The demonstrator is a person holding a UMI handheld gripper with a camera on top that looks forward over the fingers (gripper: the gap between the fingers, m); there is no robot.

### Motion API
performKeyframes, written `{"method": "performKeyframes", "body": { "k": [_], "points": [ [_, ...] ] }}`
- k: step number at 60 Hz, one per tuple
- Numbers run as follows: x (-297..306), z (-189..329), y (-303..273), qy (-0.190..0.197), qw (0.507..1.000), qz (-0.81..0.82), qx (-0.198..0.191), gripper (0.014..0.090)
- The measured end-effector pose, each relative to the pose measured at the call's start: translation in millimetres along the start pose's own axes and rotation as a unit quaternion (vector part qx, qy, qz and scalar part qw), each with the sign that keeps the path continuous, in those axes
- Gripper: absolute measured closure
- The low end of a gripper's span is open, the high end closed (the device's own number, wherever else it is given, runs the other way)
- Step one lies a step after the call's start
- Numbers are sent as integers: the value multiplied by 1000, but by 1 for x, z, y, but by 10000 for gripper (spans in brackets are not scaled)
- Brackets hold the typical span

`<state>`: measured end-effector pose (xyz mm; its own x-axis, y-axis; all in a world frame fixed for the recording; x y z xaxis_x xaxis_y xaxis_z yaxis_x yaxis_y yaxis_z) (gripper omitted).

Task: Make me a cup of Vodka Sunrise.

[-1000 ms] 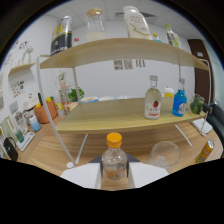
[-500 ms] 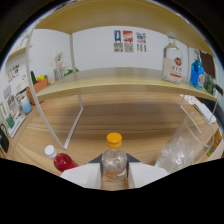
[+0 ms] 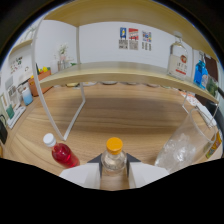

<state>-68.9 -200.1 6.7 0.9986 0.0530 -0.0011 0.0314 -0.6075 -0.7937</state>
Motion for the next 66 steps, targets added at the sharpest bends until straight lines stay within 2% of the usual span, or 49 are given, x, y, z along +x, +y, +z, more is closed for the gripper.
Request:
{"method": "performKeyframes", "body": {
  "k": [3, 8, 12, 18, 24, 37, 53, 59, 66],
  "points": [
    [1, -2, 0, 0, 1000, -3, -1, 624],
    [1, -9, -6, -5, 1000, -6, 5, 503],
    [-1, -18, -12, -14, 1000, -9, 10, 357],
    [-2, -42, -26, -22, 999, -11, 21, 192],
    [-3, -77, -42, -32, 998, -10, 45, 185],
    [17, -157, -50, -41, 997, 25, 68, 188],
    [85, -210, -29, 6, 996, 58, 64, 190],
    [116, -223, -57, 23, 994, 63, 87, 187],
    [142, -236, -120, 27, 989, 54, 138, 189]
  ]
}}
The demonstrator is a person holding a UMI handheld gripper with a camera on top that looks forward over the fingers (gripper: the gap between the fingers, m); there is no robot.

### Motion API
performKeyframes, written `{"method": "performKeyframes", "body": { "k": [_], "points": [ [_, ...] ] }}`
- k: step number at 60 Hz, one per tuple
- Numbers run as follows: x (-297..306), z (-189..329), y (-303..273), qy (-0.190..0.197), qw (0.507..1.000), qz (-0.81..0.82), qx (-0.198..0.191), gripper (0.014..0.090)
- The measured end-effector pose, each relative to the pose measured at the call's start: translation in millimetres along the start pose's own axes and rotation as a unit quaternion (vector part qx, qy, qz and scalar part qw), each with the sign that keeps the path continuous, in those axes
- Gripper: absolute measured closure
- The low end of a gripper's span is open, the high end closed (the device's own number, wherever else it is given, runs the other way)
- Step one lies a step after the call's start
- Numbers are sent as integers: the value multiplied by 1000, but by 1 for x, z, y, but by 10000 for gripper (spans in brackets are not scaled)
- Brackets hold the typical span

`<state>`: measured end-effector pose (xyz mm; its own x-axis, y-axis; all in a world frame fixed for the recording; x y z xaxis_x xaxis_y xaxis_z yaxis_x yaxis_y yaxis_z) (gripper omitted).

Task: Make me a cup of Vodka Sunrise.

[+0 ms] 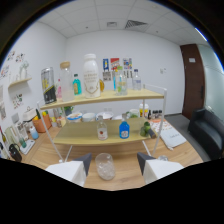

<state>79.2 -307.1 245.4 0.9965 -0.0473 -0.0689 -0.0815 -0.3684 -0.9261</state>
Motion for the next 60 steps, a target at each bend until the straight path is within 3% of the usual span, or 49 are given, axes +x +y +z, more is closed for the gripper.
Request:
{"method": "performKeyframes", "body": {
  "k": [15, 26, 31, 45, 60],
  "points": [
    [12, 42, -150, -10, 992, -36, 117, 192],
    [17, 91, -196, -11, 990, -38, 134, 209],
    [22, 115, -201, -7, 991, -35, 127, 282],
    [25, 153, -189, -8, 996, -22, 88, 672],
    [25, 144, -190, -11, 995, -36, 91, 684]
  ]
}}
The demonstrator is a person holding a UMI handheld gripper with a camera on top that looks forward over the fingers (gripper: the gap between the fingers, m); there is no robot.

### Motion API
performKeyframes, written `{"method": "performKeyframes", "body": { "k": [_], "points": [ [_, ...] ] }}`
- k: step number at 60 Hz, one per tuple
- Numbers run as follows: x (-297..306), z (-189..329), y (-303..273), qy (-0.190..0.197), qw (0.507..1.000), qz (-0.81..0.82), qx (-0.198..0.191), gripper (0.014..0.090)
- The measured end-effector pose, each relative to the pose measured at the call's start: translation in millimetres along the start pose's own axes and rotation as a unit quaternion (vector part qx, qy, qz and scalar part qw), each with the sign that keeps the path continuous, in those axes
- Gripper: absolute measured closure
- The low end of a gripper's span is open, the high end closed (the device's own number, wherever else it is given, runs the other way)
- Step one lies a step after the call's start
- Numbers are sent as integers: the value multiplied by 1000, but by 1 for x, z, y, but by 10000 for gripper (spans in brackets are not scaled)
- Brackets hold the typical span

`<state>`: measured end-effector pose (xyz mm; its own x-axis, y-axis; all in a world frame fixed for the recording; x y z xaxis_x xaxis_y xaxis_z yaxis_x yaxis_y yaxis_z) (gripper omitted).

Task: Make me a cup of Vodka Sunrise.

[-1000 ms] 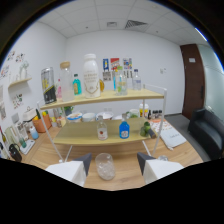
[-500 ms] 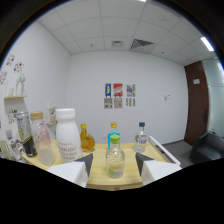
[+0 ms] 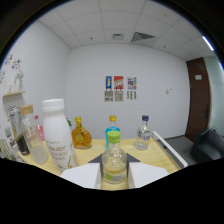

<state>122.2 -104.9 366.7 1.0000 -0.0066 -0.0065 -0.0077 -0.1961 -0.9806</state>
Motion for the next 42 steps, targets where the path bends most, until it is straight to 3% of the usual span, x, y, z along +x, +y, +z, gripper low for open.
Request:
{"method": "performKeyframes", "body": {
  "k": [14, 23, 42],
  "points": [
    [-1, -53, -25, -29, 999, 10, 31, 687],
    [2, -84, 4, -33, 998, 34, 35, 688],
    [-13, -82, 177, -25, 995, 48, -80, 688]
  ]
}}
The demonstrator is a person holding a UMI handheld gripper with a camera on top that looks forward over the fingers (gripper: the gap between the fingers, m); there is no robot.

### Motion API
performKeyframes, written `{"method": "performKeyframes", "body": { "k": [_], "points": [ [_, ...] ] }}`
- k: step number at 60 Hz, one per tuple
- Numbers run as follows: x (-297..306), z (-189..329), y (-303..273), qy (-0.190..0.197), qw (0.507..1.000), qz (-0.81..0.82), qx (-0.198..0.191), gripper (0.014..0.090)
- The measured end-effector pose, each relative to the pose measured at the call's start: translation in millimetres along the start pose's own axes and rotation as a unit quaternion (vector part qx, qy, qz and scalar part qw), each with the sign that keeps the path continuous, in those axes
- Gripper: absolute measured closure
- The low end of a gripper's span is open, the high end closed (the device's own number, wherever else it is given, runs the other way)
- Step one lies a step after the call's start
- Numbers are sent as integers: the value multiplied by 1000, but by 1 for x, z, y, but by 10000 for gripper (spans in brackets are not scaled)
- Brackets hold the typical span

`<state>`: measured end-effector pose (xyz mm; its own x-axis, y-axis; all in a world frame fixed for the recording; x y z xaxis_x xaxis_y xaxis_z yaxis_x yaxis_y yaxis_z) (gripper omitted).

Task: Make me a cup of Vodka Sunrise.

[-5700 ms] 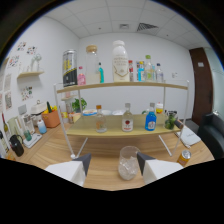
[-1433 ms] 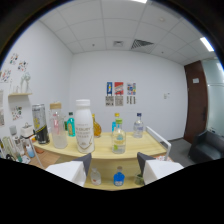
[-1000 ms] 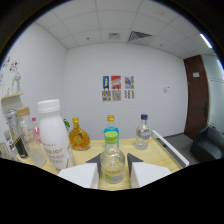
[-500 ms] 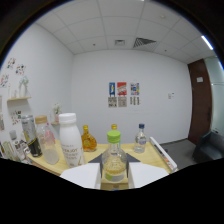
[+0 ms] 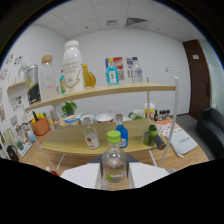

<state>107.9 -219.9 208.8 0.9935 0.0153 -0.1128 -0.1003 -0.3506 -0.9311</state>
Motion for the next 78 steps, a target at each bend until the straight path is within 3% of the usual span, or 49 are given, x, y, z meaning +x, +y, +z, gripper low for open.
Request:
{"method": "performKeyframes", "body": {
  "k": [11, 19, 28, 40, 52, 61, 71, 78],
  "points": [
    [9, 17, 40, 34, 992, -113, -35, 688],
    [16, 24, 40, 57, 957, -282, -40, 692],
    [18, 28, 36, 73, 884, -459, -49, 690],
    [19, 32, 28, 90, 733, -671, -60, 690],
    [5, 34, 16, 88, 591, -800, -59, 690],
    [9, 33, 14, 99, 495, -859, -86, 690],
    [12, 31, 14, 104, 453, -879, -105, 689],
    [9, 31, 18, 98, 462, -876, -103, 689]
  ]
}}
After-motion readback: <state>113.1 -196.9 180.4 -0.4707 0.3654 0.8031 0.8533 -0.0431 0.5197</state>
